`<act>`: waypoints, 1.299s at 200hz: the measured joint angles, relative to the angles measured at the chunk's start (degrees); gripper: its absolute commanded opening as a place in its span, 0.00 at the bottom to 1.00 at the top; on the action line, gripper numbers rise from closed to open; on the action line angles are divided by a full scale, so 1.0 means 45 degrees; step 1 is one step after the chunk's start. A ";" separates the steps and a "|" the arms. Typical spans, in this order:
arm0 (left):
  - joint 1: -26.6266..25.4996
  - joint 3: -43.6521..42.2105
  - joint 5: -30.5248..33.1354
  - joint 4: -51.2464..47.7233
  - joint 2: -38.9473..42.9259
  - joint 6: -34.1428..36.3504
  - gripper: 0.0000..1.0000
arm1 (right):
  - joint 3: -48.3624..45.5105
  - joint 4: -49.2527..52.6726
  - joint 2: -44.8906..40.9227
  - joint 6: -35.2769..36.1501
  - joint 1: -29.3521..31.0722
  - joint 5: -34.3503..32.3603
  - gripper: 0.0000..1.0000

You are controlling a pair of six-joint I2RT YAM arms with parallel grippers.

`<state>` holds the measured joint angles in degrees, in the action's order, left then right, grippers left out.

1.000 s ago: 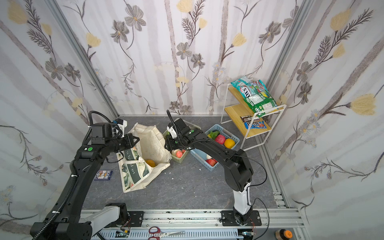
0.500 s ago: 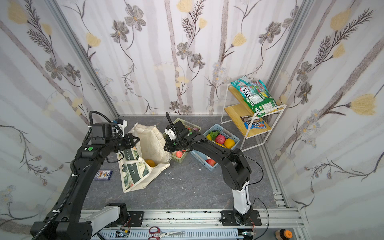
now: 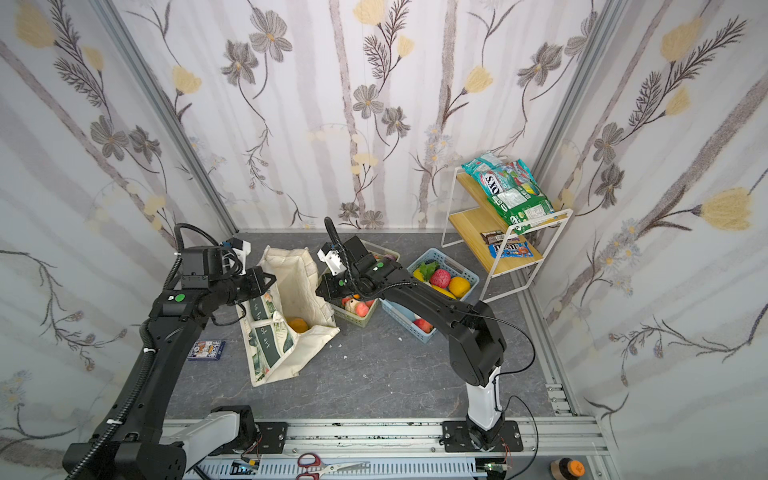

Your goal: Place the food into the grocery bag and tie it

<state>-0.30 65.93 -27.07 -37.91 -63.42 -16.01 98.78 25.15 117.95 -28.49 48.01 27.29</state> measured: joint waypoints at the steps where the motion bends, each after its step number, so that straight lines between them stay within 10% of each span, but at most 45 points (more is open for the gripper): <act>1: 0.0005 -0.0005 0.0000 0.0000 0.0005 -0.0010 0.00 | 0.0015 0.0000 0.0000 -0.0005 0.0015 -0.0005 0.05; 132: 0.0758 -0.1326 0.1005 0.0908 -0.0180 -0.0777 0.00 | 0.1821 -0.0379 0.1205 -0.0180 0.0612 0.0189 0.06; 218: 0.1078 -0.1996 0.1438 0.1700 -0.0185 -0.0816 0.00 | 0.2263 -0.0019 0.1311 0.0238 0.0350 -0.0291 0.51; 260: 0.1331 -0.2152 0.1447 0.1710 -0.0131 -0.0772 0.00 | 0.2191 0.0204 0.0117 0.0661 -0.0452 -0.0933 0.56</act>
<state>5.69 56.25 -20.56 -30.22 -64.01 -19.49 108.64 26.06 118.48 -25.52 45.98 23.09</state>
